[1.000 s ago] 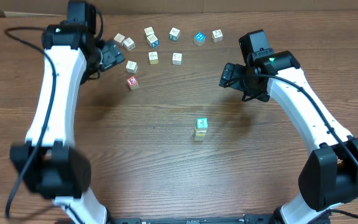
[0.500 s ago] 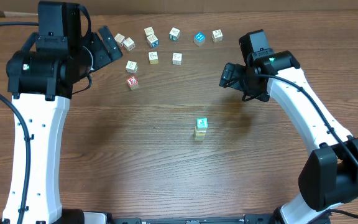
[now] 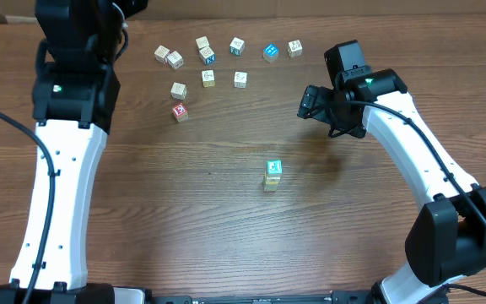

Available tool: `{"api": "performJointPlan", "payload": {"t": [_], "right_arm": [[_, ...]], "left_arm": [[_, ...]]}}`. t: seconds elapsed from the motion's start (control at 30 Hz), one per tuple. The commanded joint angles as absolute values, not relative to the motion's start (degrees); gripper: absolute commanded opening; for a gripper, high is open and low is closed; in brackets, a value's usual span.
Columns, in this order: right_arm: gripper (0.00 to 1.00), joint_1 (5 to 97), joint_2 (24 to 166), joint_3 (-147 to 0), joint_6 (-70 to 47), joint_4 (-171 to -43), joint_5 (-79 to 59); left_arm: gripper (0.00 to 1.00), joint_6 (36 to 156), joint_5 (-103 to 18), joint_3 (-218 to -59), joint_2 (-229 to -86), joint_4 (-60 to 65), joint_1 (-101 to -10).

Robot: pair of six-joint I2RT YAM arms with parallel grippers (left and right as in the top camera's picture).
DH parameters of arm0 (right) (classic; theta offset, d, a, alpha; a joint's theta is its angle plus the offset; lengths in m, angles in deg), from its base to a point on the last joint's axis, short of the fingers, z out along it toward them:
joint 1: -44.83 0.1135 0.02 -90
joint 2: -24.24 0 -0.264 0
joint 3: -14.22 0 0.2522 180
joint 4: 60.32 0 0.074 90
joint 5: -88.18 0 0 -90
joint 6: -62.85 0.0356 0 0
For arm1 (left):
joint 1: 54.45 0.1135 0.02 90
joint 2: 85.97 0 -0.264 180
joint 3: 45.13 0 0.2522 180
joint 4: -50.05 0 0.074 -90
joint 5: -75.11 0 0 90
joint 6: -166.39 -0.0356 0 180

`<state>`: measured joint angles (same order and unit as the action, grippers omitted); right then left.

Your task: Form a tower

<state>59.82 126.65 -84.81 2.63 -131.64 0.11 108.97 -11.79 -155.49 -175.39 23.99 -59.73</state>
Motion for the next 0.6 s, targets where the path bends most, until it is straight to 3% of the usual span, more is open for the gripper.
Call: {"api": "performJointPlan", "payload": {"t": [0.0,0.57], "right_arm": [[1.0,59.5,126.6,-84.7,2.4,-131.3,0.7],[1.0,59.5,126.6,-84.7,2.5,-131.3,0.7]], "left_arm": [[1.0,108.1,-11.3,-151.9,-174.8,26.3,-59.8],[1.0,108.1,-11.3,-119.1,-160.2,38.2,-60.2]]}}
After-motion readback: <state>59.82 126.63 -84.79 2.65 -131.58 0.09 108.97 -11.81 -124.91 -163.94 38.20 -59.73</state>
